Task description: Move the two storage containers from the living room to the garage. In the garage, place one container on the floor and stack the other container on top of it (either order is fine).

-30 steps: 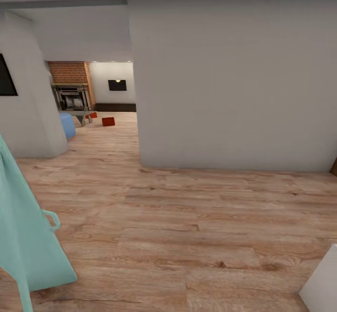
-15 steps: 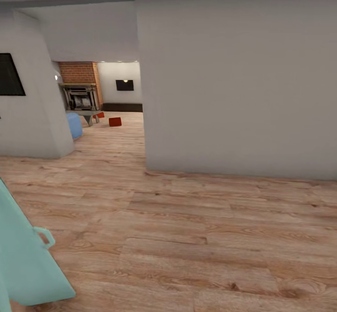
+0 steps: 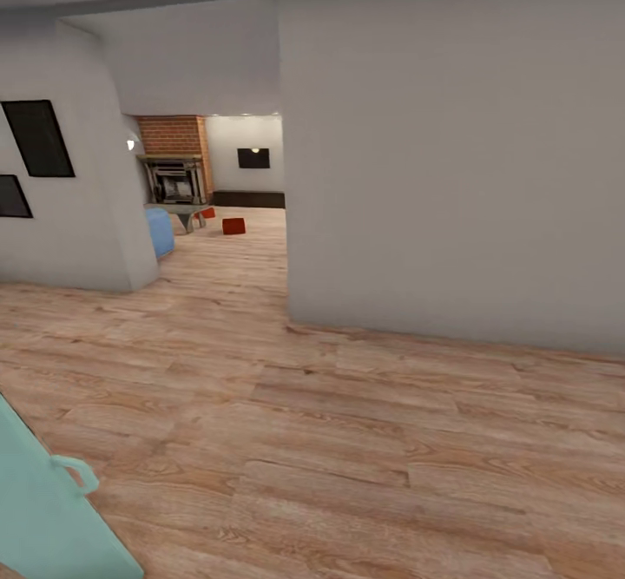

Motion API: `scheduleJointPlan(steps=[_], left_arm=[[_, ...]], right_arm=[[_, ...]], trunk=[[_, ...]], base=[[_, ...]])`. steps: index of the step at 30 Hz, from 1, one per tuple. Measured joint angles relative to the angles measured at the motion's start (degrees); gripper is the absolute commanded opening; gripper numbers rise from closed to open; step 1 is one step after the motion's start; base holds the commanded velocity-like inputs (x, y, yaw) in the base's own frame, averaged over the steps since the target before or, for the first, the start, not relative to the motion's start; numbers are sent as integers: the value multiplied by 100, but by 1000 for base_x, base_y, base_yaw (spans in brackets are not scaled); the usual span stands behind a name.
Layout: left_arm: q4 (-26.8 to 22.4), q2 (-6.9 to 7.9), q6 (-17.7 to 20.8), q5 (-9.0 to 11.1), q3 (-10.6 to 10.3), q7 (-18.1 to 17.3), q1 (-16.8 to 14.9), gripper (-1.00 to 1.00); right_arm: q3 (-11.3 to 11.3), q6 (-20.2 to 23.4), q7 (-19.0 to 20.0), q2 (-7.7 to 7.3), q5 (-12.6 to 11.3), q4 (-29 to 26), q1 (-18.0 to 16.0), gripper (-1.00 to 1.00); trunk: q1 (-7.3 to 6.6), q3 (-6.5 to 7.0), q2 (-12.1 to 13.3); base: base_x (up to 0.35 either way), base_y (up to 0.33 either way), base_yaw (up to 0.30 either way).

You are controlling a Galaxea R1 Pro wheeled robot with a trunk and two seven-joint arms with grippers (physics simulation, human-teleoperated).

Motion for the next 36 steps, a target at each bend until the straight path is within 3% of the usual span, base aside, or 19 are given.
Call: scheduleJointPlan(steps=[28,36], left_arm=[[0,-4,-7,0,0,0,0,100],[0,-4,-9,0,-1,0,0,100]], right_arm=[[0,0,-14,0,0,0,0,100],[0,0,-16,0,0,0,0,100]], trunk=[[0,0,0],[0,0,0]], base=[[327,-21,1],[327,0,118]])
